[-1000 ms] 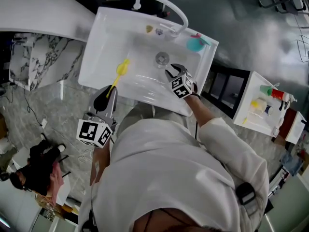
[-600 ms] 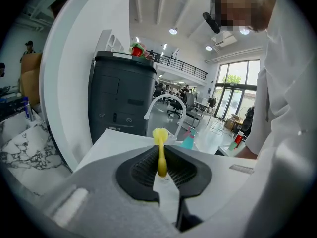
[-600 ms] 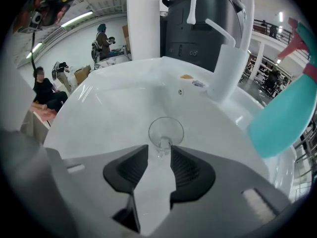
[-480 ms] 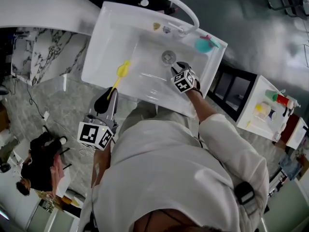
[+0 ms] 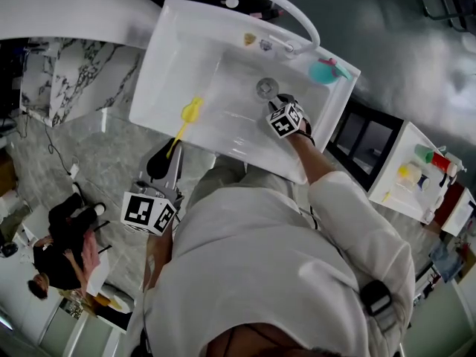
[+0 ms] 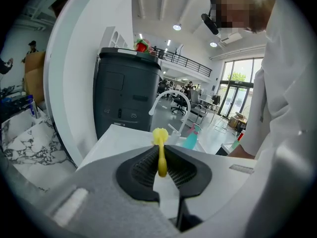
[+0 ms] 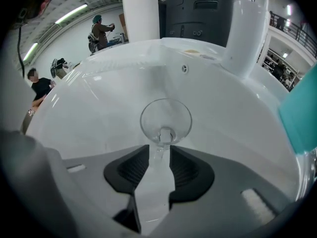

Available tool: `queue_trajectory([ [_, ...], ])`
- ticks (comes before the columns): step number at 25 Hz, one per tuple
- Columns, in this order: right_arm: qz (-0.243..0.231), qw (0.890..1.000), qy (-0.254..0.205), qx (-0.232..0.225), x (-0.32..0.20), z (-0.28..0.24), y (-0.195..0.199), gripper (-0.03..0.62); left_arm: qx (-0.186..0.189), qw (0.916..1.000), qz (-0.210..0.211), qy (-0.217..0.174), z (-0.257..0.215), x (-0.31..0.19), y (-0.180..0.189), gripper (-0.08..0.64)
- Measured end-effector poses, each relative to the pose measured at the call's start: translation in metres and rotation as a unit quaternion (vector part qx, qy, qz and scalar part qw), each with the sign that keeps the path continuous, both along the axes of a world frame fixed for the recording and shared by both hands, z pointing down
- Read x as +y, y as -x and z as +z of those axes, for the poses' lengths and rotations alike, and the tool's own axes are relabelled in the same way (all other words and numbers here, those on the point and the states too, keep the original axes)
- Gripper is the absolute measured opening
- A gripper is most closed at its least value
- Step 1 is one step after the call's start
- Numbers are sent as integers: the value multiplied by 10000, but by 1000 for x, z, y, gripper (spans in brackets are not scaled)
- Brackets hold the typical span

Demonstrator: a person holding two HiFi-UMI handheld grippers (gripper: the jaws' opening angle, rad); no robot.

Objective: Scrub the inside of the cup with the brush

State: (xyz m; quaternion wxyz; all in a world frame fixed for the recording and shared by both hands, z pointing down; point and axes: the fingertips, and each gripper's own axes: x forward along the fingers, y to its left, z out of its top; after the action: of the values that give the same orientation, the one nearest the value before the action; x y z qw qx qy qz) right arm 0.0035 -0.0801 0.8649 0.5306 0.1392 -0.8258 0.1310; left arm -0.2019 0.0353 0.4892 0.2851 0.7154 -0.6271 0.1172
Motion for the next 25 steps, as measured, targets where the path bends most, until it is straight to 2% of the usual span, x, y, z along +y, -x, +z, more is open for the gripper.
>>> queue_trajectory([
  [11, 135, 9998, 42, 112, -4, 23, 2, 92, 21, 9999, -38, 159, 7, 4, 2, 41],
  [14, 175, 9998, -37, 105, -6, 22, 1, 55, 31, 9998, -31, 187, 8, 4, 2, 41],
  [25, 56, 9995, -251, -203, -11, 2, 8, 57, 106, 9998, 81, 112, 9, -1, 1, 41],
])
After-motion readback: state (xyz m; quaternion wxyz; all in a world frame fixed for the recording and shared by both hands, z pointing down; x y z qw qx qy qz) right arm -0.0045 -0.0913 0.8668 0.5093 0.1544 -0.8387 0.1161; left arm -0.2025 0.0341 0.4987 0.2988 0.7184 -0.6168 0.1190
